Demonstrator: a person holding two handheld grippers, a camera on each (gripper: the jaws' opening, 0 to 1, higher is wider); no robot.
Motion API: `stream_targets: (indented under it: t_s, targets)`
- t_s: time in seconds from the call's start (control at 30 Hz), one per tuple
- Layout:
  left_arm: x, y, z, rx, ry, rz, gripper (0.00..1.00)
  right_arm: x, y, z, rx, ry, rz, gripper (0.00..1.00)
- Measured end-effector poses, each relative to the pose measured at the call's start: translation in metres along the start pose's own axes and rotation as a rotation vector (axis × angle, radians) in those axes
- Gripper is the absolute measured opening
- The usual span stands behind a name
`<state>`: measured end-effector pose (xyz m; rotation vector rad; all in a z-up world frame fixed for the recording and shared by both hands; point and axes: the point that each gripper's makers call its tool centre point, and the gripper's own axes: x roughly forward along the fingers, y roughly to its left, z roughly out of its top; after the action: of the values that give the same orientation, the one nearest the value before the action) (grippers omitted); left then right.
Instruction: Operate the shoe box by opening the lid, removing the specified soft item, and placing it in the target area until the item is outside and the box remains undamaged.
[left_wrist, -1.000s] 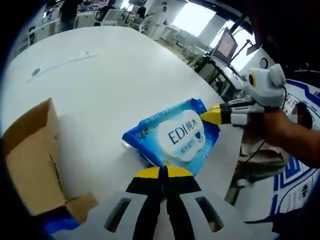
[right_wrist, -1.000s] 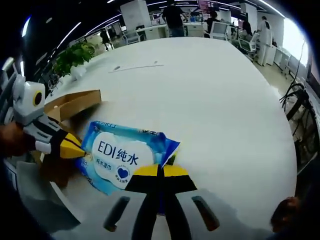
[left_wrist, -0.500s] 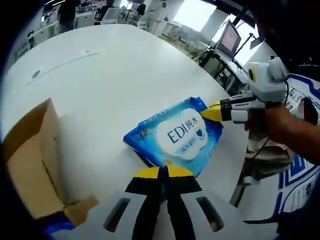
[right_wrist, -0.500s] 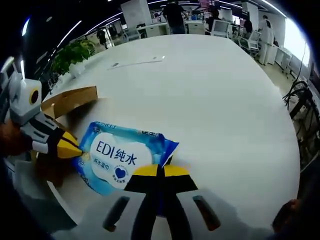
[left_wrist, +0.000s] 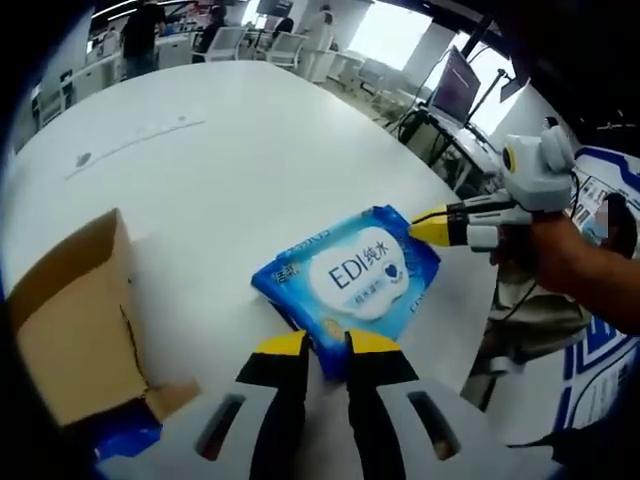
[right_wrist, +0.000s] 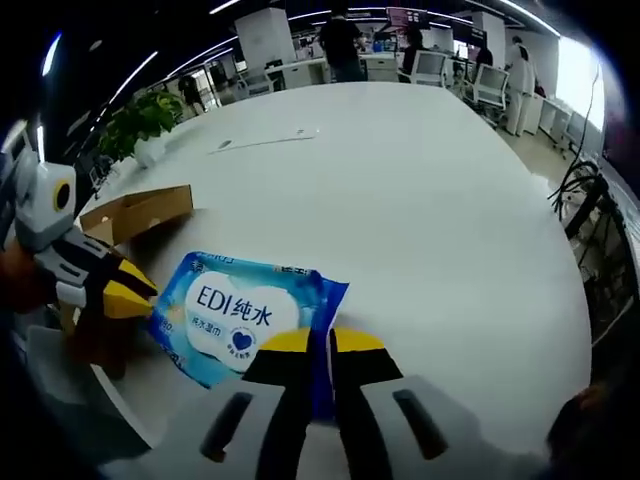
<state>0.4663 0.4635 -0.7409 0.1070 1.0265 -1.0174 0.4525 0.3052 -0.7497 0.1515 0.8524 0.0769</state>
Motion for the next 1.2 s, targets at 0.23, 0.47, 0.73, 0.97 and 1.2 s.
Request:
stream_targets:
  t_s: [0.23, 0.47, 0.73, 0.97, 1.2]
  targets:
    - [-0.02, -0.004, 0.002, 0.01, -0.018, -0.005, 0.1, -0.018, 0.012, 0.006, 0.005, -0.035, -0.003, 0.04]
    - [-0.043, -0.006, -0.002, 0.019, -0.044, 0.008, 0.1, -0.031, 0.034, 0.008, -0.004, -0.056, 0.01, 0.03]
    - [-0.077, 0.001, -0.015, 0.015, -0.067, 0.025, 0.1, -0.046, 0.061, 0.005, -0.007, -0.073, 0.017, 0.04]
    - [-0.105, 0.011, -0.031, 0.004, -0.075, 0.037, 0.11, -0.053, 0.091, 0.002, -0.016, -0.079, 0.031, 0.04]
    - [-0.129, 0.027, -0.048, -0.022, -0.09, 0.058, 0.11, -0.054, 0.122, 0.0, -0.031, -0.075, 0.062, 0.03]
